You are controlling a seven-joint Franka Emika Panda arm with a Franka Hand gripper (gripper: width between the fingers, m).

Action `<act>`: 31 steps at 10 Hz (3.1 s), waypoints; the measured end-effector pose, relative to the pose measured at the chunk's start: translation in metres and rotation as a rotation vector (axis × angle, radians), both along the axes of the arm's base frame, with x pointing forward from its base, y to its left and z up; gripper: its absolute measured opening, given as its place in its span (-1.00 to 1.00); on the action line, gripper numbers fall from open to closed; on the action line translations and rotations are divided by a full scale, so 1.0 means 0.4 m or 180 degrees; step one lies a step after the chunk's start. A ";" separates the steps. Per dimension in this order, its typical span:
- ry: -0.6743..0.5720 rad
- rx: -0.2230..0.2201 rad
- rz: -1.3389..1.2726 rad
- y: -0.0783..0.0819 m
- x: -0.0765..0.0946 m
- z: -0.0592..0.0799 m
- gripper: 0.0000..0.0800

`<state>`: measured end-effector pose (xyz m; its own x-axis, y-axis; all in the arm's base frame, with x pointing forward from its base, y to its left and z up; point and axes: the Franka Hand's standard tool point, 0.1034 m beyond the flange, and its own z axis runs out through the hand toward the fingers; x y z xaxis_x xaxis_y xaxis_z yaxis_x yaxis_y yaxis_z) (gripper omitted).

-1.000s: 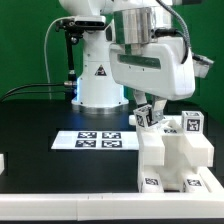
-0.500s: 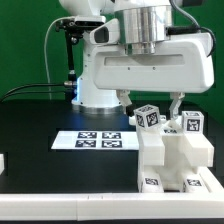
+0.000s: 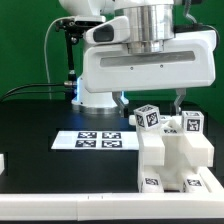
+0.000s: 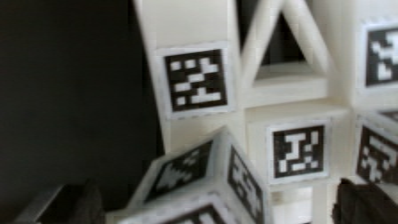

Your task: Assemble chair

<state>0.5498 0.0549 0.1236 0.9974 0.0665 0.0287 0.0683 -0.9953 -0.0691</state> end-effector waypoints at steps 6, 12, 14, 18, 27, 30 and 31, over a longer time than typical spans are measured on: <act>0.0068 0.0026 -0.0861 0.000 -0.002 -0.005 -0.30; 0.0163 0.0105 -0.3390 0.004 0.011 0.003 -0.30; 0.0165 0.0157 -0.3956 0.002 0.014 0.002 -0.29; 0.0145 0.0171 -0.3862 0.002 0.012 -0.003 0.42; -0.0076 0.0024 -0.0880 -0.003 0.012 -0.006 0.62; -0.0107 0.0005 -0.0340 -0.005 0.012 -0.008 0.62; -0.0105 0.0007 -0.0371 -0.005 0.012 -0.008 0.31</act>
Offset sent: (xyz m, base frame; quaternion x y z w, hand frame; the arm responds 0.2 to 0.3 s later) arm 0.0000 0.0000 0.0000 0.0000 0.0000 0.0650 0.9979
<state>0.5547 0.0527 0.1203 0.9969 -0.0499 0.0616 -0.0455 -0.9964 -0.0709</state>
